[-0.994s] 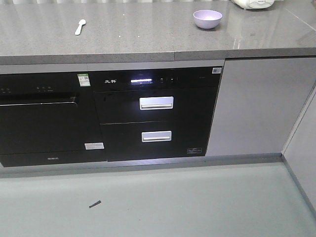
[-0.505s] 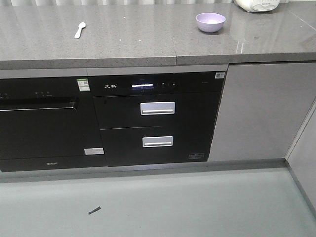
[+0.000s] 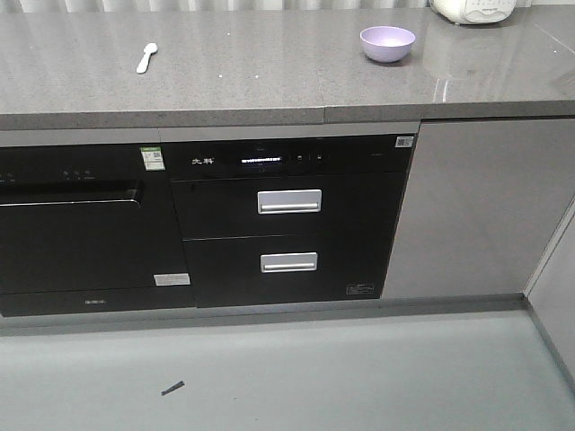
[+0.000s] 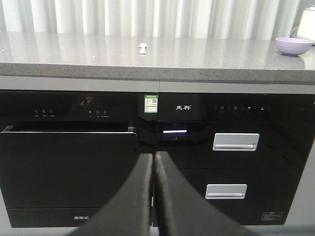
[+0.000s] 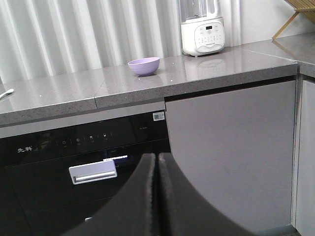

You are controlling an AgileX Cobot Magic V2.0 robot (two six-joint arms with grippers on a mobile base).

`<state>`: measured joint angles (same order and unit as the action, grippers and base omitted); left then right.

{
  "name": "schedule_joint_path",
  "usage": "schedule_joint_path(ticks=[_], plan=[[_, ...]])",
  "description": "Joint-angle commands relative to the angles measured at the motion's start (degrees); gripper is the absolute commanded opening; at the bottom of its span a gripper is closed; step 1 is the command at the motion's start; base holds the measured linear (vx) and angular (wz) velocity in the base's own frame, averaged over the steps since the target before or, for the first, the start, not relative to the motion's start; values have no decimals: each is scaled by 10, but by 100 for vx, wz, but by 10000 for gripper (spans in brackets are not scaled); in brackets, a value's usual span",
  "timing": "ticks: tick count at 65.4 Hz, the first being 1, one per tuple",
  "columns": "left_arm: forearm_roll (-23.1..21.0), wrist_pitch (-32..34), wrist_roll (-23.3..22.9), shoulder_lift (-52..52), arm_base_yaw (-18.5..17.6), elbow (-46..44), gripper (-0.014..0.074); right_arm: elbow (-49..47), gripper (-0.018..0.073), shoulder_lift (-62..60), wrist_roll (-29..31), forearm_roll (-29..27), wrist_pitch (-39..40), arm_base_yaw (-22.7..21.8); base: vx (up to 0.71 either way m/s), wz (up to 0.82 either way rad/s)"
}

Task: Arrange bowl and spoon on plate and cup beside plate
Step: 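Drive the base closer to the counter holding the spoon and bowl, then continue driving forward until the counter edge is near the grippers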

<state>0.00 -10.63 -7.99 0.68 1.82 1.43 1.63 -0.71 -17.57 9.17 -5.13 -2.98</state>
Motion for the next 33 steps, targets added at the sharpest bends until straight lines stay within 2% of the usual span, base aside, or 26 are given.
schedule_joint_path(ticks=[1, 33], plan=[[0, 40, -6, 4, 2, 18, -6, 0, 15, -3, 0, 5, 40, -2, 3, 1], [0, 40, -6, 4, 2, 18, -6, 0, 15, -3, 0, 5, 40, -2, 3, 1]])
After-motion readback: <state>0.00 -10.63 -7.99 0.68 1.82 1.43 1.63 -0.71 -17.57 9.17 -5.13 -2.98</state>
